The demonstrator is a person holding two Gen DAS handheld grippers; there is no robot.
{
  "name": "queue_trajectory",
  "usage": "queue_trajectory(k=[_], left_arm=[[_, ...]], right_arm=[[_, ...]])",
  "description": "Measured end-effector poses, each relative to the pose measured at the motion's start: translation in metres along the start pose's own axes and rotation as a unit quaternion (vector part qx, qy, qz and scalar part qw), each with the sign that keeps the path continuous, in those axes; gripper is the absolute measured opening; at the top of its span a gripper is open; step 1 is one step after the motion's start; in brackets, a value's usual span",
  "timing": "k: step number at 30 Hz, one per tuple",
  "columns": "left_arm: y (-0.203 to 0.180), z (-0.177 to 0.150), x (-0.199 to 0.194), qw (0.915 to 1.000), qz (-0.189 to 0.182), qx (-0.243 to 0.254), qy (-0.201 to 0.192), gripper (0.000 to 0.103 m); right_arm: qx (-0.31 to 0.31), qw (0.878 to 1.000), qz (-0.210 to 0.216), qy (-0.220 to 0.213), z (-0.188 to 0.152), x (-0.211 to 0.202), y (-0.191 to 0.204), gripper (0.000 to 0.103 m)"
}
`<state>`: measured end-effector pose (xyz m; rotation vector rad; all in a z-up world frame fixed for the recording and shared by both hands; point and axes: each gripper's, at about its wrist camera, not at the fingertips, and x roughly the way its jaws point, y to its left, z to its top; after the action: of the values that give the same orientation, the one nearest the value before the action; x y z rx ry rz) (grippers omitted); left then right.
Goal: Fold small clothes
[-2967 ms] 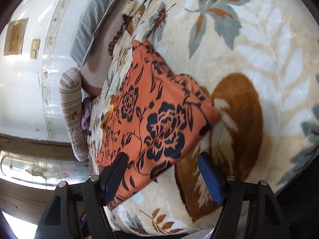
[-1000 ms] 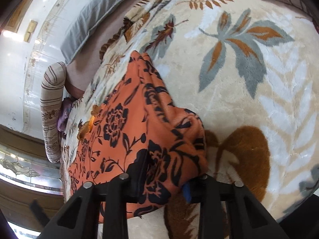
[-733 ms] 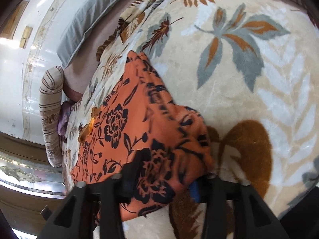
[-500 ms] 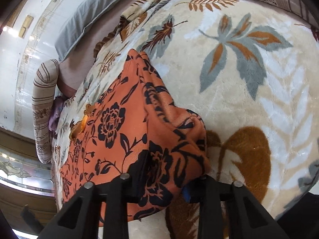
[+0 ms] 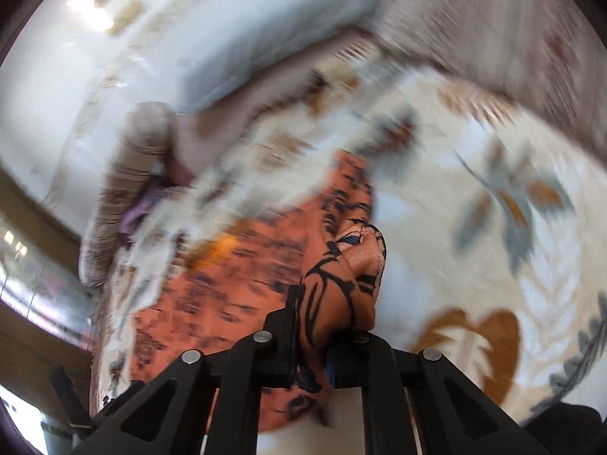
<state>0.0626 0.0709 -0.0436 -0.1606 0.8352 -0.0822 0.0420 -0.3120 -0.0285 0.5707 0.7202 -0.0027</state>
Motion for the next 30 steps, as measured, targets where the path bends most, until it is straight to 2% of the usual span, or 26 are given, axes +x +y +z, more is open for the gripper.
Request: queue_trajectory(k=[2,5,8,10,11,12,14,16,18,20,21,24,28,30], left_arm=[[0.042,0.009,-0.030,0.9977,0.025,-0.045,-0.044,0.084],[0.121,0.010,-0.057,0.9849,0.098,-0.119,-0.079,0.084],[0.183,-0.011,-0.058,0.9697,0.142,-0.187,-0.067,0.084],[0.213,-0.031,-0.053,0.9605,0.154,-0.227,-0.044,0.084],[0.222,-0.043,-0.051,0.9560,0.152,-0.249,-0.030,0.084],[0.229,-0.049,-0.048,0.9540,0.144,-0.262,-0.018,0.083],[0.231,-0.050,-0.043,0.9556,0.119,-0.269,-0.012,0.083],[0.223,-0.050,-0.050,0.9628,0.125,-0.238,-0.023,0.083],[0.223,-0.048,-0.051,0.9656,0.118,-0.229,-0.032,0.083],[0.219,-0.045,-0.050,0.9694,0.083,-0.228,-0.036,0.083],[0.217,-0.036,-0.042,0.9724,0.068,-0.220,-0.036,0.083],[0.197,-0.027,-0.037,0.9821,-0.019,-0.186,-0.024,0.083],[0.162,-0.005,-0.016,0.9824,-0.121,-0.140,0.023,0.083],[0.146,0.012,0.007,0.9811,-0.135,-0.124,0.062,0.083]], right_arm=[[-0.051,0.998,0.030,-0.011,0.000,-0.003,0.052,0.010],[-0.130,0.988,0.082,-0.002,-0.022,0.003,0.133,0.010],[-0.221,0.967,0.122,0.034,-0.073,0.024,0.207,0.010],[-0.275,0.948,0.136,0.087,-0.122,0.055,0.243,0.010],[-0.283,0.942,0.135,0.116,-0.138,0.071,0.249,0.010],[-0.289,0.935,0.128,0.161,-0.160,0.098,0.253,0.010],[-0.301,0.926,0.101,0.204,-0.192,0.134,0.254,0.012],[-0.309,0.929,0.094,0.182,-0.198,0.131,0.256,0.015],[-0.312,0.925,0.109,0.188,-0.194,0.125,0.260,0.030],[-0.301,0.926,0.129,0.188,-0.185,0.121,0.259,0.060],[-0.290,0.929,0.139,0.182,-0.182,0.118,0.257,0.062],[-0.256,0.937,0.170,0.167,-0.169,0.097,0.246,0.062],[-0.240,0.944,0.178,0.141,-0.148,0.068,0.216,0.063],[-0.233,0.950,0.168,0.119,-0.138,0.061,0.205,0.063]])
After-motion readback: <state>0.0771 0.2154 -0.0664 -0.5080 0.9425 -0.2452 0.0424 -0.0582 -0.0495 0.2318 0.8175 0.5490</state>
